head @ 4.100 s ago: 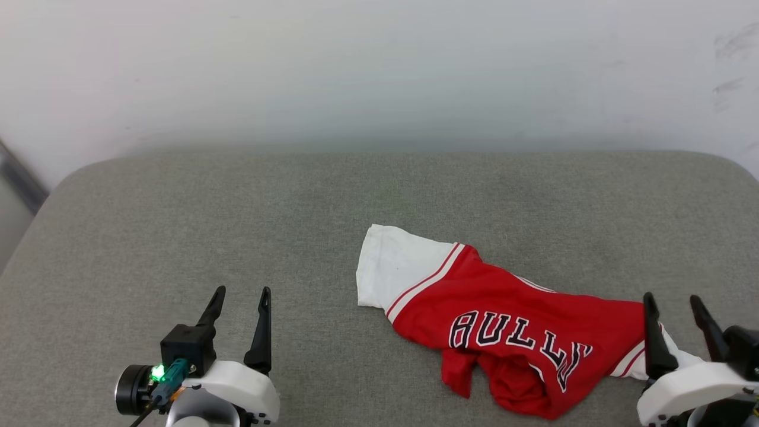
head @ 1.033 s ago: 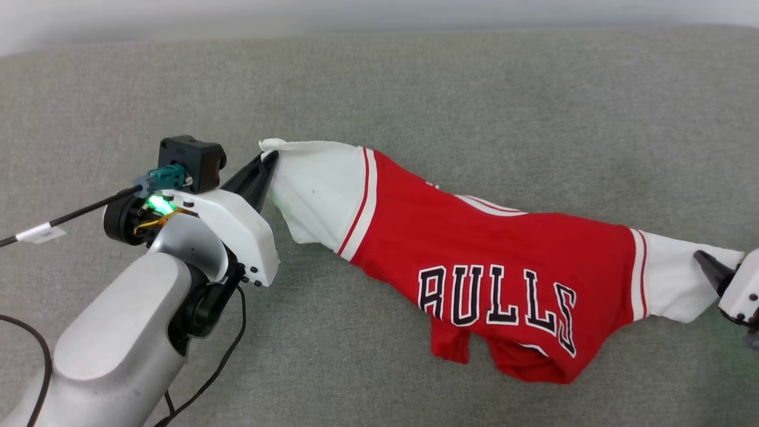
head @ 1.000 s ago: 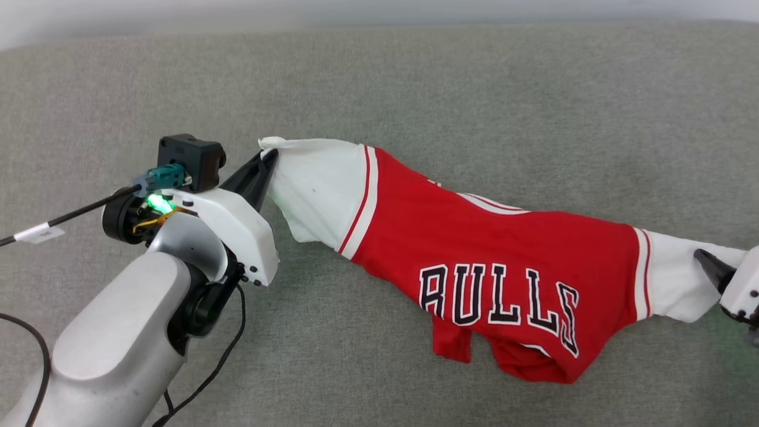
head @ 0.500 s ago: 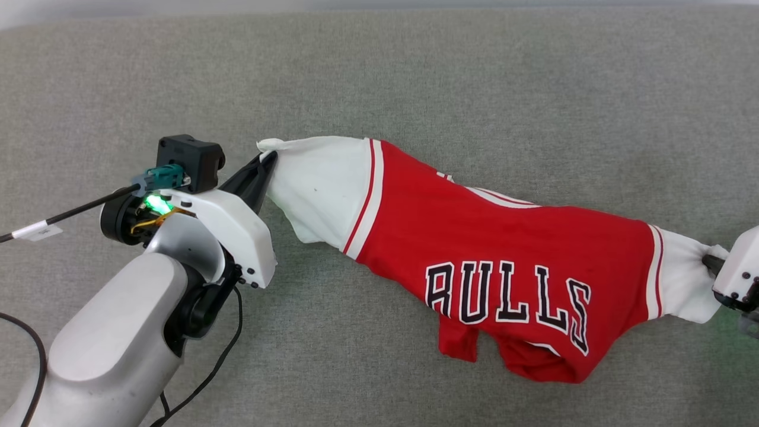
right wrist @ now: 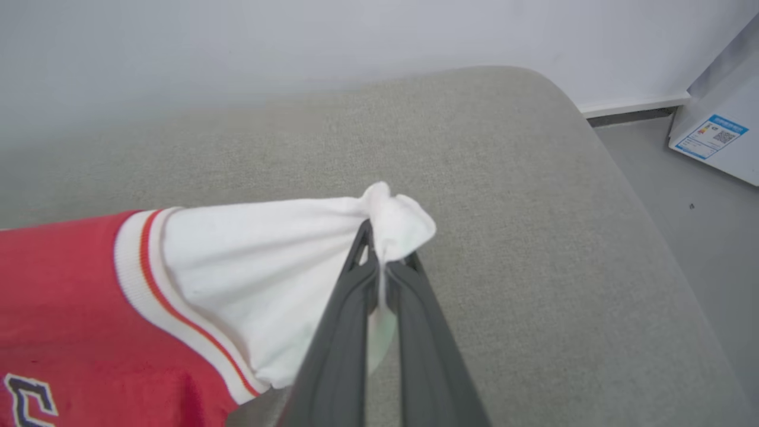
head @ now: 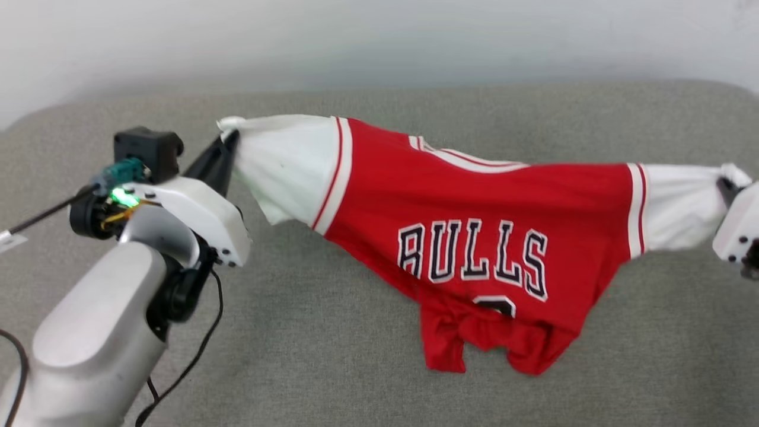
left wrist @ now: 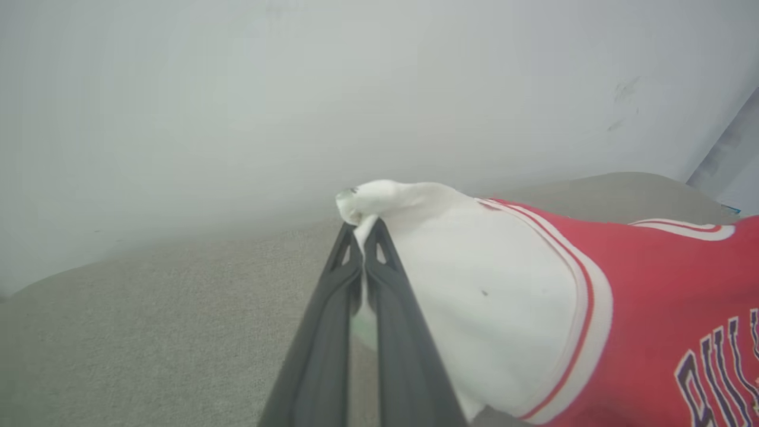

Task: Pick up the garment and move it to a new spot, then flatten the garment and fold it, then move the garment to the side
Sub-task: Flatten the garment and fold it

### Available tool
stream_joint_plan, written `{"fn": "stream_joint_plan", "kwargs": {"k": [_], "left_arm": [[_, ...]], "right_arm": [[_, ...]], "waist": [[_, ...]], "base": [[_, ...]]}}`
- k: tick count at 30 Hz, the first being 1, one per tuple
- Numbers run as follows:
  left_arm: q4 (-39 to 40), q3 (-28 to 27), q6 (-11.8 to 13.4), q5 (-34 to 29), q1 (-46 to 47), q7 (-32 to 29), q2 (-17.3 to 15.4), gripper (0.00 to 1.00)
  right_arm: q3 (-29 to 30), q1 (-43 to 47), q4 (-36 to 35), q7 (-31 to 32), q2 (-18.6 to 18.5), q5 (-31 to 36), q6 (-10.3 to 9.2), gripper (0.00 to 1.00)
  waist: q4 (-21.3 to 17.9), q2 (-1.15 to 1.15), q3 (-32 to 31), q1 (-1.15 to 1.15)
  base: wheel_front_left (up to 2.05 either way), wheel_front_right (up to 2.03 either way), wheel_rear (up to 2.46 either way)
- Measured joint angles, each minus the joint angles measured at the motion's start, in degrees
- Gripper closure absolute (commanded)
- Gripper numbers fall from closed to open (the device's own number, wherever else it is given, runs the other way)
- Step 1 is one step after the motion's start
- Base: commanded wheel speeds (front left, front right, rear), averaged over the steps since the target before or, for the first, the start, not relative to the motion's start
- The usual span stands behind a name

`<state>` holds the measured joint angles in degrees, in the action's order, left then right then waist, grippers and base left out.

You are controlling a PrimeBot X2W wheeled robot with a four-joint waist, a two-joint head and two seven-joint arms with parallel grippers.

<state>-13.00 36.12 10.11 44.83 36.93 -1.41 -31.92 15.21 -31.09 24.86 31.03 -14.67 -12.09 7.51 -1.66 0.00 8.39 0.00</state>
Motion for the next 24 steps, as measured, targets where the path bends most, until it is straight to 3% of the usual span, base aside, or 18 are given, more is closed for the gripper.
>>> {"fn": "stream_joint_plan", "kwargs": {"k": [10, 17, 24], "left_arm": [[-11.2, -2.1, -2.6, -0.4, 10.2, 3.9, 2.5, 1.0], [-21.0, -4.8, -4.4, -0.3, 21.8, 7.0, 5.2, 1.0], [-28.3, -6.0, -5.8, -2.3, 36.6, 9.8, 5.7, 1.0]], "right_arm": [[-9.4, -11.3, 2.7, -7.8, -1.8, -0.2, 0.0, 1.0], [-13.5, -23.5, 7.2, -13.8, -1.8, 0.7, 0.0, 1.0], [-14.6, -37.5, 10.2, -18.8, -1.4, 1.8, 0.0, 1.0]], "waist": [[-0.9, 0.0, -3.3, 0.0], [-1.0, 0.0, 0.9, 0.0], [-0.9, 0.0, 7.5, -0.01]], "base": [[0.0, 0.0, 0.0], [0.0, 0.0, 0.0], [0.0, 0.0, 0.0]]}}
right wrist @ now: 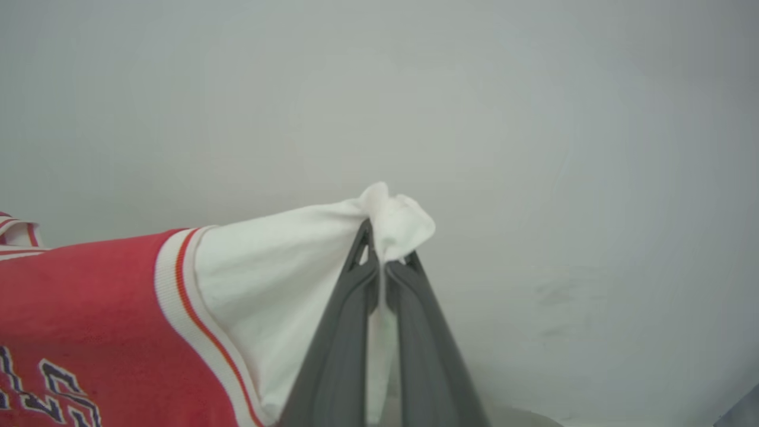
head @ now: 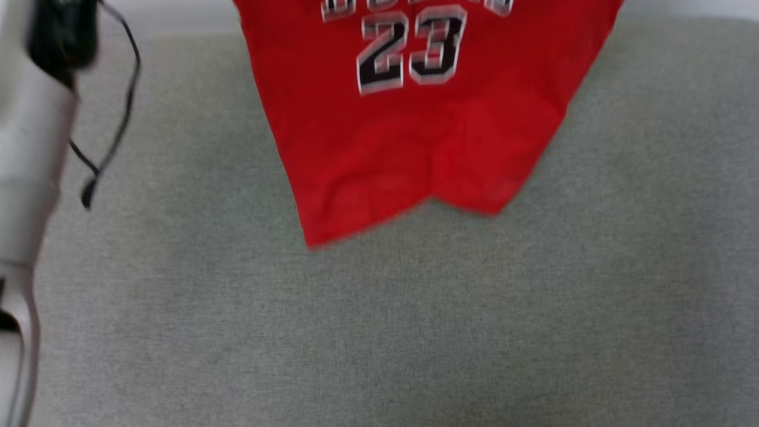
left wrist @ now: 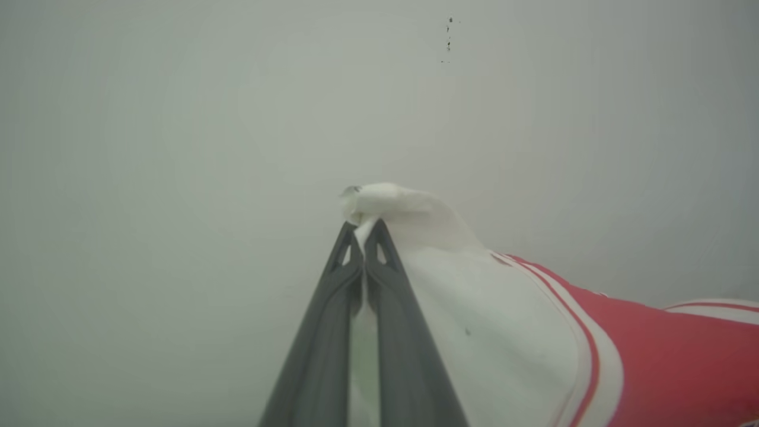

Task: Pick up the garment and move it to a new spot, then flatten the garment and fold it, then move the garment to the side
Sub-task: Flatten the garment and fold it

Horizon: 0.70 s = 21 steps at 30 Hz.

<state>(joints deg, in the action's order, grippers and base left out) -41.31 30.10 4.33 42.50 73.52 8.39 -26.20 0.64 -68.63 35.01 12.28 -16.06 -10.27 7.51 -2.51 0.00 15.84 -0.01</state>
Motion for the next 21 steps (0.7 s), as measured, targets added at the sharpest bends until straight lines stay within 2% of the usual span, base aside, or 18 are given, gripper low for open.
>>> {"fn": "stream_joint_plan", "kwargs": {"k": [11, 17, 21], "left_arm": [[-3.3, -2.0, -1.3, -3.5, 20.6, 4.8, -1.2, 1.0], [-1.9, -2.6, -1.6, -5.2, 27.7, 5.7, -2.3, 1.0], [-0.9, -2.4, -1.5, -5.5, 29.8, 4.9, -2.4, 1.0]], "right_arm": [[-0.9, -20.3, 1.2, -8.2, 0.1, 3.1, 0.0, 1.0], [-1.4, -29.7, 1.9, -10.3, -0.1, 3.3, 0.0, 1.0], [-2.1, -32.9, 3.6, -10.8, -0.2, 3.1, 0.0, 1.0]], "waist": [[-0.9, 0.0, 11.5, -0.01], [-1.8, 0.0, 16.5, 0.0], [-2.1, 0.0, 19.7, -0.01]], "base": [[0.0, 0.0, 0.0], [0.0, 0.0, 0.0], [0.0, 0.0, 0.0]]}}
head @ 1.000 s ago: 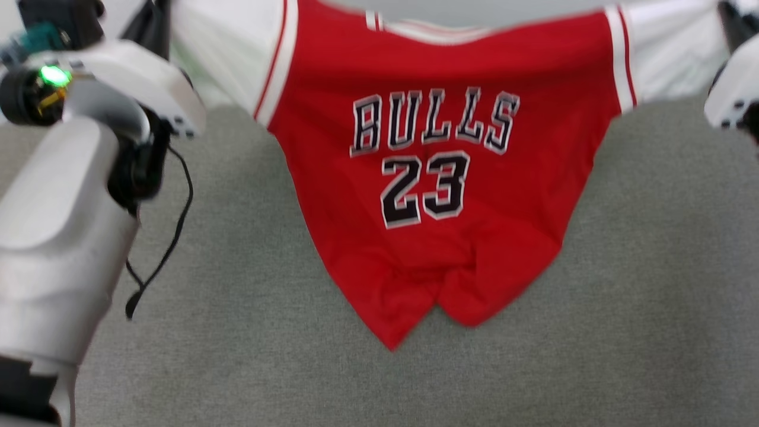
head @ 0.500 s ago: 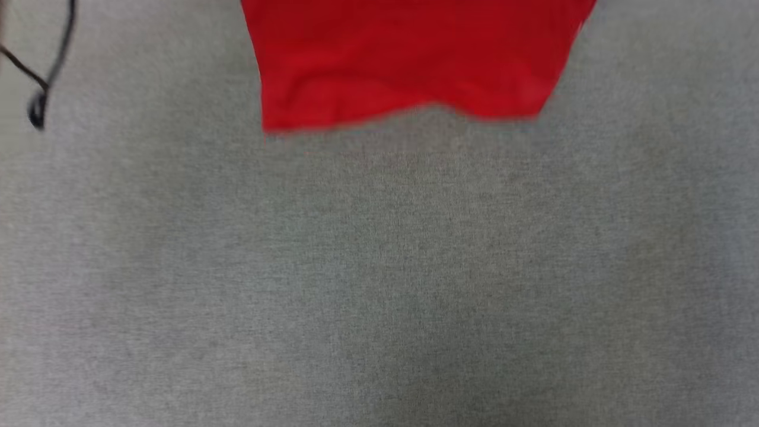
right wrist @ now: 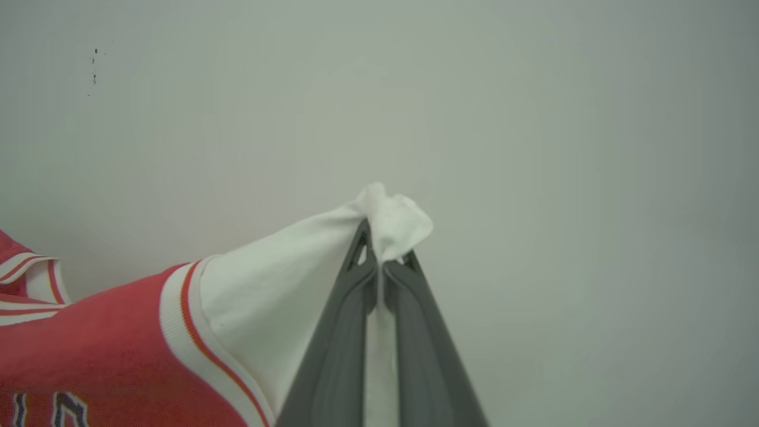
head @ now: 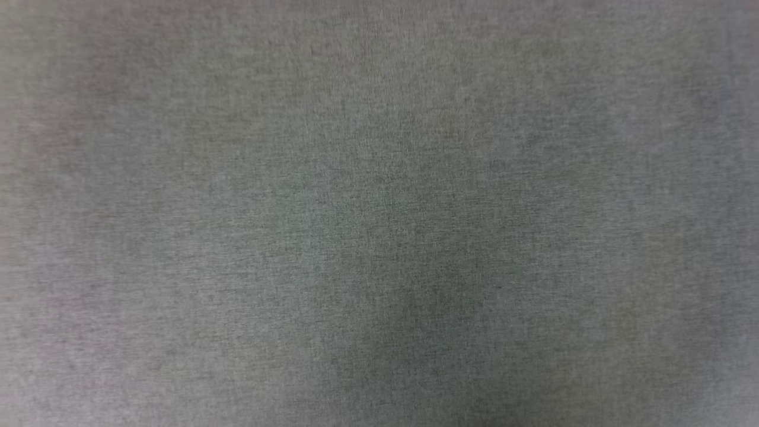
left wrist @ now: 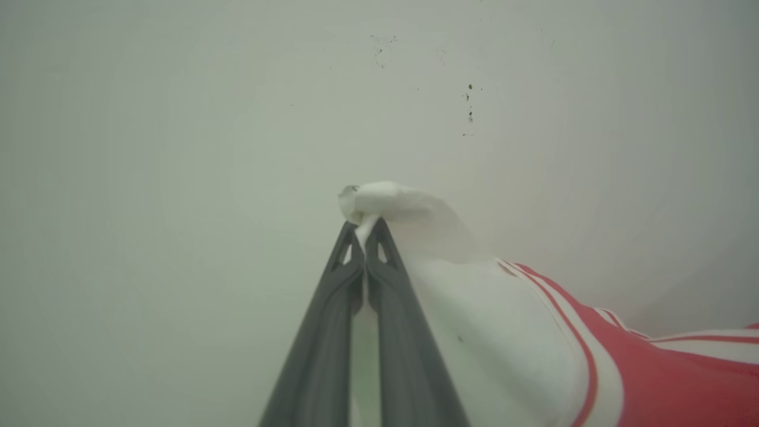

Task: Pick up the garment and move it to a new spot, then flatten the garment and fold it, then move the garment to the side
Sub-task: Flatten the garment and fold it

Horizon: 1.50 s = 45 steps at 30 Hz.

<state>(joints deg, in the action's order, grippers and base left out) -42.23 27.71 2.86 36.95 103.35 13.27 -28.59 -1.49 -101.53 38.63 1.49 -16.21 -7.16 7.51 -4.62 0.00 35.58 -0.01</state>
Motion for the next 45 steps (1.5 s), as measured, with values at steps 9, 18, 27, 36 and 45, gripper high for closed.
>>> {"fn": "stream_joint_plan", "kwargs": {"k": [9, 18, 27, 36, 45], "left_arm": [[-0.6, 0.4, -0.1, 1.7, -2.9, -1.1, 1.2, 1.0], [-1.9, 0.3, -1.7, 4.7, -12.3, 0.0, 3.0, 1.0], [3.4, -1.8, -3.7, 8.0, -37.0, 1.6, 2.2, 1.0], [15.5, -8.2, 0.2, 7.4, -66.3, 1.6, 2.5, 1.0], [27.7, -10.7, 6.4, 8.3, -95.4, 1.6, 3.2, 1.0]], "right_arm": [[-5.3, -0.5, 7.2, -1.5, 0.4, -2.0, 0.0, 1.0], [-12.5, 6.2, 11.0, -3.3, 0.0, -11.1, 0.0, 1.0], [-19.2, 31.4, 1.9, -4.6, -5.1, -22.8, 0.0, 1.0], [-15.2, 61.7, -9.6, -1.9, -7.0, -26.6, 0.0, 1.0], [-3.0, 86.7, -21.2, 7.1, -3.5, -23.2, 0.0, 1.0]], "waist": [[0.4, 0.0, 5.7, 0.0], [2.2, 0.0, 4.8, 0.0], [3.1, 0.0, -4.6, 0.01], [3.3, 0.0, -17.2, 0.02], [3.0, 0.0, -29.1, 0.03]], "base": [[0.0, 0.0, 0.0], [0.0, 0.0, 0.0], [0.0, 0.0, 0.0], [0.0, 0.0, 0.0], [0.0, 0.0, 0.0]]}}
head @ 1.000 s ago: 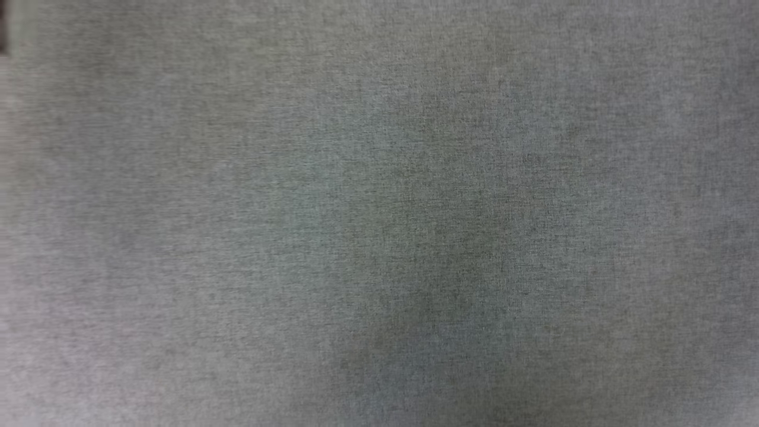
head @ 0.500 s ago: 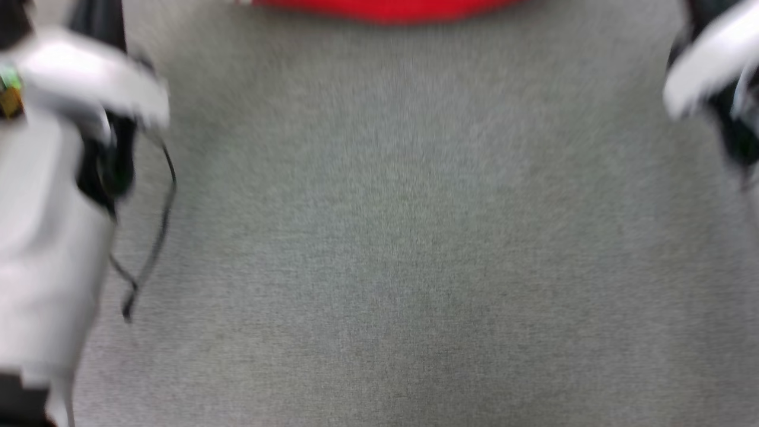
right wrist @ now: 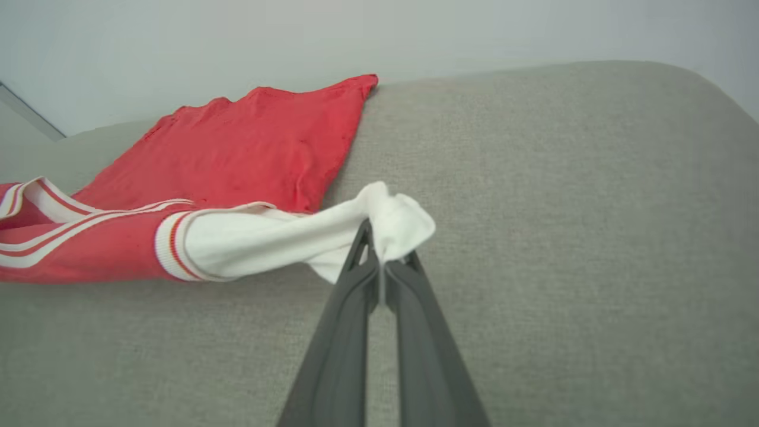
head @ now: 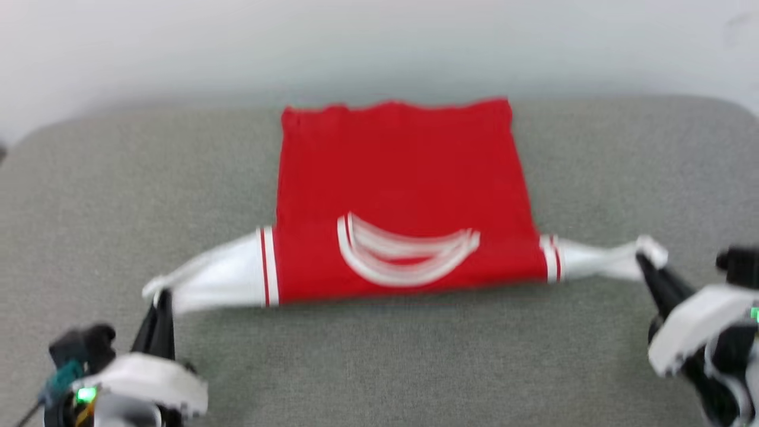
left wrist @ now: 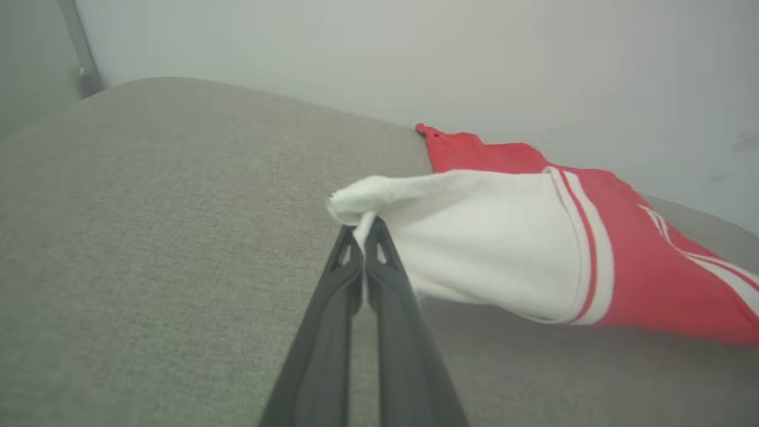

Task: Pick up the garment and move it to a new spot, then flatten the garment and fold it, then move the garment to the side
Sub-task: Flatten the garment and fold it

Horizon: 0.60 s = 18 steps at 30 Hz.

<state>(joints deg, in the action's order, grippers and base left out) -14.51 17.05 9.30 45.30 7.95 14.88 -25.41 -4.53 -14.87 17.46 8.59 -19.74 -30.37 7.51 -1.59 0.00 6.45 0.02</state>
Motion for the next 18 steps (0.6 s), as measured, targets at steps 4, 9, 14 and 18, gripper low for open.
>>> {"fn": "stream_joint_plan", "kwargs": {"k": [4, 9, 14, 18], "left_arm": [[3.5, -0.5, 2.6, 1.6, -8.8, -0.7, -0.1, 1.0], [6.0, 0.0, 4.7, 2.8, -16.9, -1.9, 0.1, 1.0], [5.7, 0.5, 5.2, 3.6, -20.0, -2.2, 0.6, 1.0], [6.2, 1.0, 4.7, 3.9, -20.3, -2.0, 1.6, 1.0]], "right_arm": [[4.7, 10.8, -5.4, 4.0, 3.6, 2.0, 0.0, 1.0], [9.4, 22.5, -10.9, 8.1, 8.4, 3.8, 0.0, 1.0], [10.5, 30.2, -13.3, 11.4, 11.6, 6.0, 0.0, 0.84], [10.8, 32.2, -14.4, 12.1, 12.8, 7.2, 0.0, 0.0]], "waist": [[0.0, 0.0, -4.3, 0.0], [0.6, 0.0, -7.5, 0.01], [1.2, 0.0, -8.0, 0.0], [1.3, 0.0, -7.8, 0.0]], "base": [[0.0, 0.0, 0.0], [0.0, 0.0, 0.0], [0.0, 0.0, 0.0], [0.0, 0.0, 0.0]]}}
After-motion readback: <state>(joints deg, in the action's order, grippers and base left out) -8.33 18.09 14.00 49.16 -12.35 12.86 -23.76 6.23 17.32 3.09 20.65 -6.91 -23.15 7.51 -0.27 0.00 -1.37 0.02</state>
